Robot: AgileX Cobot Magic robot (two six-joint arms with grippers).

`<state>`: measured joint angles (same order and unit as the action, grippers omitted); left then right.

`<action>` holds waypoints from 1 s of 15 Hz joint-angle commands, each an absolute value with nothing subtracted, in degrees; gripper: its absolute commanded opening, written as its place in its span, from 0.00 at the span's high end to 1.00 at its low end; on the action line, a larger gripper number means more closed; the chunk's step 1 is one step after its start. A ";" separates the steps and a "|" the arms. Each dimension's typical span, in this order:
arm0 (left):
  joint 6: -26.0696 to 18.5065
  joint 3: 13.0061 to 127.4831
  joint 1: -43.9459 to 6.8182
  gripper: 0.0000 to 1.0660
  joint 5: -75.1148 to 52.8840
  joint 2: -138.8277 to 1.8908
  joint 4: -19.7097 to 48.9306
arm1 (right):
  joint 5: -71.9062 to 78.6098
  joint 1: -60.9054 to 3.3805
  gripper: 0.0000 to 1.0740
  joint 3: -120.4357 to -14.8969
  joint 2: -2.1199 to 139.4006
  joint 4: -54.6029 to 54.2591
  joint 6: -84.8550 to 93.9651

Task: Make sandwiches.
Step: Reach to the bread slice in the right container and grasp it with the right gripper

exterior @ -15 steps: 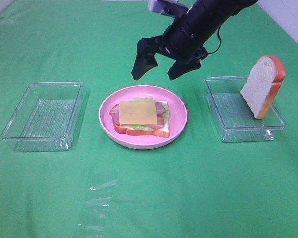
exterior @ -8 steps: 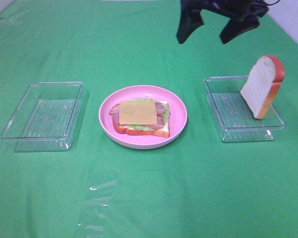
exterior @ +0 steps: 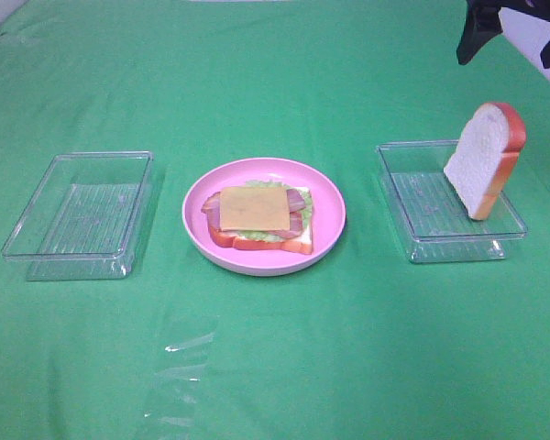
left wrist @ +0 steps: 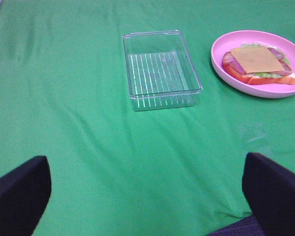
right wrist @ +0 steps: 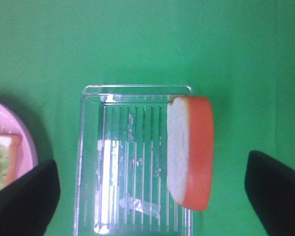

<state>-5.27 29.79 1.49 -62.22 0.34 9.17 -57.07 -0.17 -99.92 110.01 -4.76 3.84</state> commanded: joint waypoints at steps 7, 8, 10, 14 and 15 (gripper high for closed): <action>-4.76 29.74 1.09 0.08 -61.88 1.43 9.34 | -59.24 1.03 0.09 -100.21 121.93 -2.41 3.90; -4.76 29.74 1.09 0.08 -61.88 1.43 9.34 | -59.47 1.03 0.09 -100.21 122.10 -2.64 3.90; -4.76 29.74 1.09 0.08 -61.88 1.43 9.34 | -59.53 1.03 0.11 -100.21 122.33 -3.55 3.90; -4.76 29.74 1.09 0.08 -61.88 1.43 9.34 | -59.36 1.03 0.59 -100.21 122.33 -3.61 3.90; -4.76 29.74 1.09 0.08 -61.88 1.43 9.34 | -59.30 1.03 0.68 -100.21 122.33 -3.61 3.55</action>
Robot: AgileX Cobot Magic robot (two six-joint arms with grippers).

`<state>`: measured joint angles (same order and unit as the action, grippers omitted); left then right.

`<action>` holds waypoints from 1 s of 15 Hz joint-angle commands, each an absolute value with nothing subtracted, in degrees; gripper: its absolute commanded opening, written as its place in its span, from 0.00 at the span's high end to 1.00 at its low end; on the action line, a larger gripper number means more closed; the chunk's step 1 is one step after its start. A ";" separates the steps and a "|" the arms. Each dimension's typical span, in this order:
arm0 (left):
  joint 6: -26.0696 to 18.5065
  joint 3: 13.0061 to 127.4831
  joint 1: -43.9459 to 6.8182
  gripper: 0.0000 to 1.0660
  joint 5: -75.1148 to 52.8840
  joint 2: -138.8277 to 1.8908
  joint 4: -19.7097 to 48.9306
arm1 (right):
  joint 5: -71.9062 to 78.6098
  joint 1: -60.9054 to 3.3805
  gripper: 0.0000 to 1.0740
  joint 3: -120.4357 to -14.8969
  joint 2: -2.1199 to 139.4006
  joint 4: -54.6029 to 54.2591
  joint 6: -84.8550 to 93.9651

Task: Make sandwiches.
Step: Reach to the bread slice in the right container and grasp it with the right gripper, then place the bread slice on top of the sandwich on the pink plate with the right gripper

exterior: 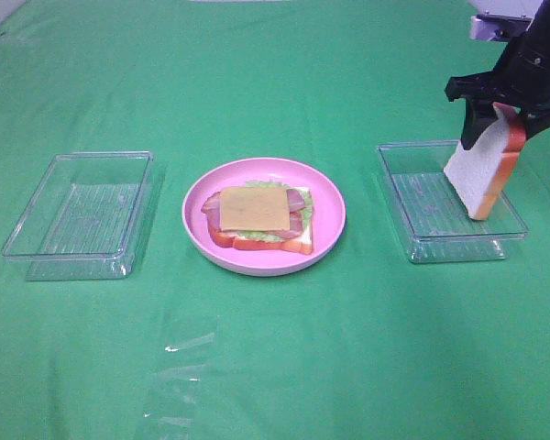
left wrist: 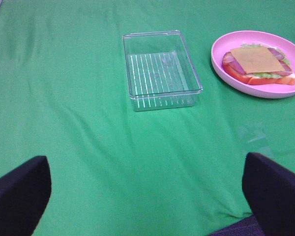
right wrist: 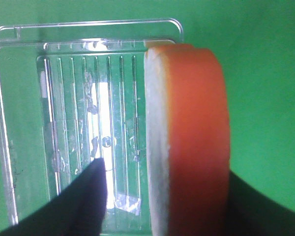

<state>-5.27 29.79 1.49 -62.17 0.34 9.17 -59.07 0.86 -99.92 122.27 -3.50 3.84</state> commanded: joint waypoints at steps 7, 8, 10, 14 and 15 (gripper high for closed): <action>-4.76 29.74 1.09 0.08 -61.88 1.43 9.34 | -60.39 0.97 0.88 -100.21 122.33 -2.35 0.63; -4.76 29.74 1.09 0.08 -61.88 1.43 9.34 | -60.85 0.97 0.95 -100.21 122.33 -2.29 0.63; -4.76 29.74 1.09 0.08 -61.88 1.43 9.34 | -61.76 0.97 1.00 -100.21 122.33 -2.12 0.69; -4.76 29.74 1.09 0.08 -61.88 1.43 9.34 | -65.66 0.97 1.00 -100.21 118.20 -2.86 -1.09; -4.76 29.74 1.09 0.08 -61.88 1.43 9.34 | -65.78 0.97 1.00 -100.21 116.02 -3.21 -2.41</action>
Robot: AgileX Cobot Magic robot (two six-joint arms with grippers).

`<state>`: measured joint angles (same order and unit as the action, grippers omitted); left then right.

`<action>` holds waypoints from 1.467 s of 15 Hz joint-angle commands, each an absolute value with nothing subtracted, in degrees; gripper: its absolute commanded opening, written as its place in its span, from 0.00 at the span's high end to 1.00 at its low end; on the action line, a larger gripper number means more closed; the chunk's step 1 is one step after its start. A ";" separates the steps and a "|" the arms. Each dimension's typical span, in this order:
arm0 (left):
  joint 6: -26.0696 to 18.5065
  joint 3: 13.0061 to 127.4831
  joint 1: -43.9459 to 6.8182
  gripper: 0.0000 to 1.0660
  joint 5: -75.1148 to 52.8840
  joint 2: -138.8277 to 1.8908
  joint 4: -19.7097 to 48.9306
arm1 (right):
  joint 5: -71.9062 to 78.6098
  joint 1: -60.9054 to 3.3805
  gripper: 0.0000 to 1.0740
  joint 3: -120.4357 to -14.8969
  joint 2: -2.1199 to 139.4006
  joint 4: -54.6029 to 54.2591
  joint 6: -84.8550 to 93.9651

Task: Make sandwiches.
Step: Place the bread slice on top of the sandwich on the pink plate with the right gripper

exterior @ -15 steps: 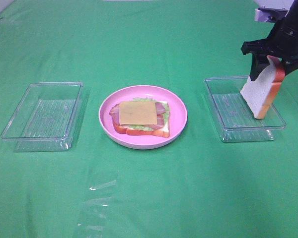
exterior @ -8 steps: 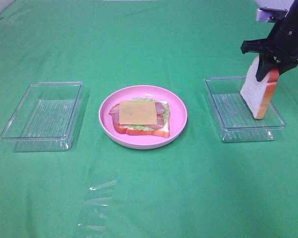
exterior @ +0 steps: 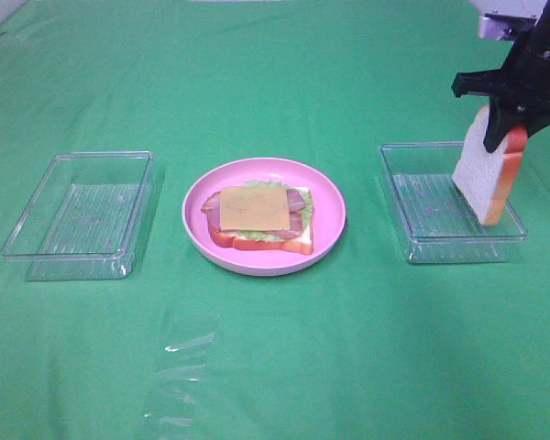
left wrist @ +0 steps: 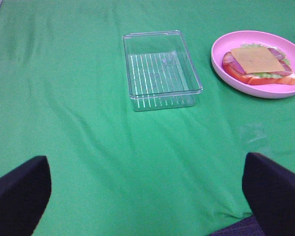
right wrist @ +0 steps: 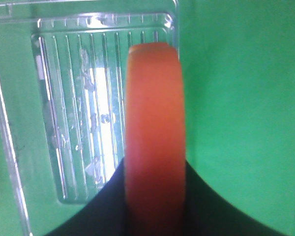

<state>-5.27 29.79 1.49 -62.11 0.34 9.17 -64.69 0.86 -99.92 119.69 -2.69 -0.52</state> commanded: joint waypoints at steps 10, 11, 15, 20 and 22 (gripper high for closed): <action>-4.70 29.74 1.09 0.08 -61.88 1.43 9.40 | -66.12 1.03 1.00 -92.13 99.47 -36.38 17.88; -4.70 29.74 1.09 0.08 -61.88 1.43 9.40 | -64.57 0.92 1.00 -88.58 99.18 -42.97 20.74; -4.70 29.74 1.09 0.08 -61.88 1.43 9.51 | -54.09 0.69 1.00 -72.88 99.29 -63.37 31.28; -4.70 29.74 1.09 0.08 -61.88 1.43 9.74 | -47.38 -8.08 1.00 -70.24 103.88 -66.52 34.15; -4.70 29.74 1.09 0.08 -61.88 1.43 9.74 | -44.23 -12.66 1.00 -70.24 107.95 -67.72 34.21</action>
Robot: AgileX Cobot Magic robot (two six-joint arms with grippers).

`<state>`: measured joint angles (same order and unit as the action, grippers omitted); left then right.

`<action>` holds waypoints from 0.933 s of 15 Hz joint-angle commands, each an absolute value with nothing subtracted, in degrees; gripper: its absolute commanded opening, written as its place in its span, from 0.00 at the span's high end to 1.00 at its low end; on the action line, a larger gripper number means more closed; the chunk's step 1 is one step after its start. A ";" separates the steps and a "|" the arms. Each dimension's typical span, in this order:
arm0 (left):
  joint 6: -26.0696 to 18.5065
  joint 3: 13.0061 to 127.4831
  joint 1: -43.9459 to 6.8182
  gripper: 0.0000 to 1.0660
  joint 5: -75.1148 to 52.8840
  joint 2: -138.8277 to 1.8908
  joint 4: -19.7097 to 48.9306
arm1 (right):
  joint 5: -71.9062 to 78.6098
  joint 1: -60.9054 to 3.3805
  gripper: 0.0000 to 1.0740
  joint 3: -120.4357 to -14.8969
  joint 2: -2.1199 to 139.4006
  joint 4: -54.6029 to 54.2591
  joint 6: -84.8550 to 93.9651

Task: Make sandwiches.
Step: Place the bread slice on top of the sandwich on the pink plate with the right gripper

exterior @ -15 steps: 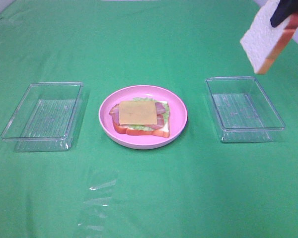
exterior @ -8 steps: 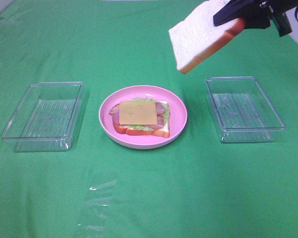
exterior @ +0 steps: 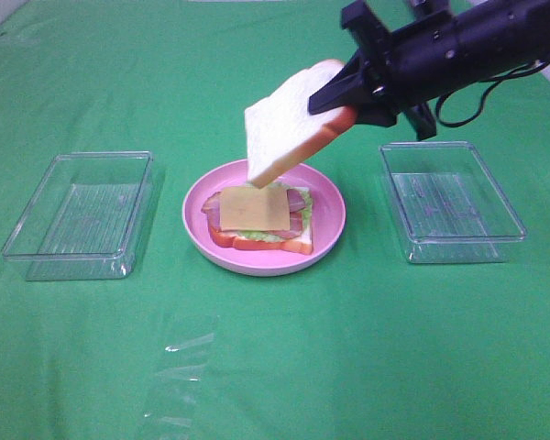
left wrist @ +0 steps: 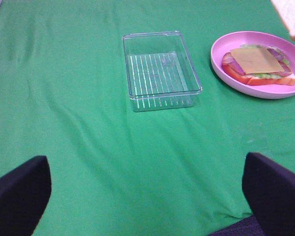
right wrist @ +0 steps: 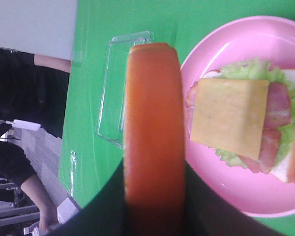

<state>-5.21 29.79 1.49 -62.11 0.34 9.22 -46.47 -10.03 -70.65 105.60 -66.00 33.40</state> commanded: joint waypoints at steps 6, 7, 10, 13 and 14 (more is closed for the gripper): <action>-4.76 29.74 1.09 0.08 -61.88 1.43 9.74 | -41.08 -17.07 1.00 -73.97 118.60 -77.29 38.73; -4.76 29.74 1.09 0.08 -61.88 1.43 9.74 | -39.94 -17.07 1.00 -73.97 118.72 -77.06 38.73; -4.76 29.74 1.09 0.08 -61.88 1.43 9.74 | -38.33 -17.07 1.00 -73.97 119.29 -76.60 38.67; -4.76 29.74 1.09 0.08 -61.88 1.43 9.68 | -36.55 -17.07 1.00 -73.97 119.63 -74.26 38.39; -4.76 29.74 1.09 0.08 -61.88 1.43 9.68 | -36.33 -17.07 0.99 -73.97 119.63 -74.08 38.39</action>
<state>-5.21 29.79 1.49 -62.11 0.34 9.22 -36.90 -17.02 -73.51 119.75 -74.71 37.87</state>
